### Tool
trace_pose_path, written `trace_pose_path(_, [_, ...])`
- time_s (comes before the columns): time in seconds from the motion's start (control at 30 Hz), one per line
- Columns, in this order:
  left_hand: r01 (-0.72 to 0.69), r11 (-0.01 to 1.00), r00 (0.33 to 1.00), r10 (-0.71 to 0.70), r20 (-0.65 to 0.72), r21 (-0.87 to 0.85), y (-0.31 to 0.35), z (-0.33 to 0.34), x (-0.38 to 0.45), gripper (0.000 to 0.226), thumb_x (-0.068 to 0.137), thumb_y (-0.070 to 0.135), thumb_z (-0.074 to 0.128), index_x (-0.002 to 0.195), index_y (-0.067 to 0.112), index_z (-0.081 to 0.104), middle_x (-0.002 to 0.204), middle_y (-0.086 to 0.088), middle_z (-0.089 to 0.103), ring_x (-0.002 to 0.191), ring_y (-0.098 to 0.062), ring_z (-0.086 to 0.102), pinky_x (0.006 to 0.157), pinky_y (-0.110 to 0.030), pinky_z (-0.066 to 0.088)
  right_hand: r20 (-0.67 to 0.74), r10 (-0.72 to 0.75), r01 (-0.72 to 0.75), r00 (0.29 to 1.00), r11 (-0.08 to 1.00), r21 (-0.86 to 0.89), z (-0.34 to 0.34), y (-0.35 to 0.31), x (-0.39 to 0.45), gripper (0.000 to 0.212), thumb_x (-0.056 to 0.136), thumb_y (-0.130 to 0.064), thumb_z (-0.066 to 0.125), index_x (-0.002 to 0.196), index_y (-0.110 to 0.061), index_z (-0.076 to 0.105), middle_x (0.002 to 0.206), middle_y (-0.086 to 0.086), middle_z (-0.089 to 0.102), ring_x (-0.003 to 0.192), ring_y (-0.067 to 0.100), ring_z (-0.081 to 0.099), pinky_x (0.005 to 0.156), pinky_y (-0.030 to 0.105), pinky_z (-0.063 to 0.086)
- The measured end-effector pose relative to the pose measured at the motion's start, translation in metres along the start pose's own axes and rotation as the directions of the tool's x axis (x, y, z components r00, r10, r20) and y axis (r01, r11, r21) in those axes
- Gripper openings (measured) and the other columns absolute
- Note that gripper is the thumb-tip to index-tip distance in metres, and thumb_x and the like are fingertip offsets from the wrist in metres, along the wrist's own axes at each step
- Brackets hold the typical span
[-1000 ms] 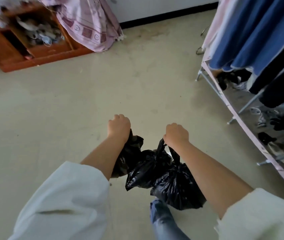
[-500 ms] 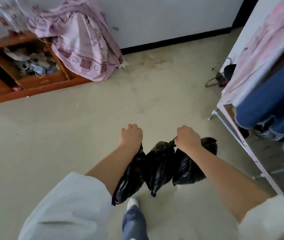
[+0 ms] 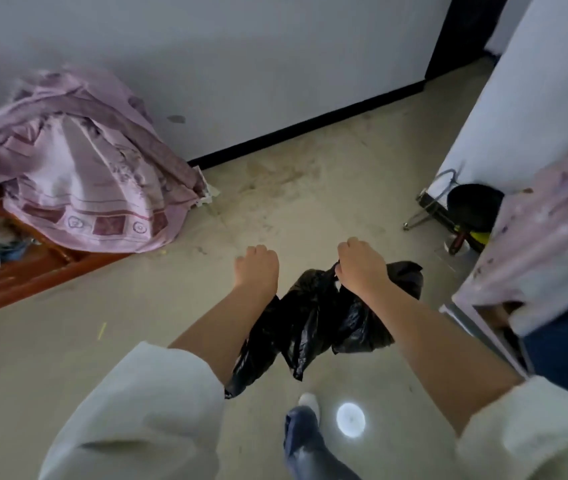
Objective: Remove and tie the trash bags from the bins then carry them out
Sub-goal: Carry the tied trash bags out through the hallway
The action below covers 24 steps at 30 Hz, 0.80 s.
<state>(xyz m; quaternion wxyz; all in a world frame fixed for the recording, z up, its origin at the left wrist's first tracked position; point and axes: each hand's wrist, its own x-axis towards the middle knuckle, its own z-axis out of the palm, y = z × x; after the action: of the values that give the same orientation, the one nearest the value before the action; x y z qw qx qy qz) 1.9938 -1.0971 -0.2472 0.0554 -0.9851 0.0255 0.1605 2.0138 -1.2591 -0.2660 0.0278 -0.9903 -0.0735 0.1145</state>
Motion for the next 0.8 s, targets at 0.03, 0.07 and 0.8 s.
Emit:
trace_pose_path(0.03, [0.0, 1.0, 1.0, 0.0, 0.009, -0.001, -0.005, -0.011, 0.033, 0.041, 0.09, 0.005, 0.048, 0.13, 0.004, 0.042, 0.136, -0.013, 0.041, 0.129, -0.027, 0.037, 0.099, -0.034, 0.039, 0.013, 0.006, -0.006, 1.0, 1.0, -0.005, -0.008, 0.004, 0.034, 0.026, 0.095, -0.014, 0.039, 0.118, -0.004, 0.047, 0.121, 0.013, 0.048, 0.111, 0.028, 0.049, 0.081, 0.033, 0.046])
trace_pose_path(0.07, [-0.004, 1.0, 1.0, 0.004, 0.021, -0.002, -0.01, -0.023, 0.065, 0.04, 0.09, 0.005, 0.047, 0.13, 0.004, 0.042, 0.136, -0.013, 0.041, 0.129, -0.028, 0.037, 0.1, -0.034, 0.039, 0.026, 0.019, -0.019, 0.999, 1.0, -0.009, -0.016, 0.009, 0.065, 0.027, 0.095, -0.014, 0.038, 0.118, -0.004, 0.047, 0.121, 0.013, 0.048, 0.111, 0.028, 0.049, 0.081, 0.033, 0.046])
trace_pose_path(0.8, [-0.363, 0.923, 0.932, 0.357, 0.068, 0.127, 0.087, -0.268, 0.807, 0.033, 0.092, 0.007, 0.046, 0.125, 0.005, 0.046, 0.131, -0.012, 0.045, 0.123, -0.025, 0.043, 0.093, -0.032, 0.044, 0.176, 0.395, -0.421, 0.901, 0.895, 0.144, -0.16, 0.261, 0.723, 0.027, 0.092, -0.013, 0.04, 0.114, -0.001, 0.05, 0.121, 0.015, 0.05, 0.111, 0.029, 0.05, 0.086, 0.034, 0.044])
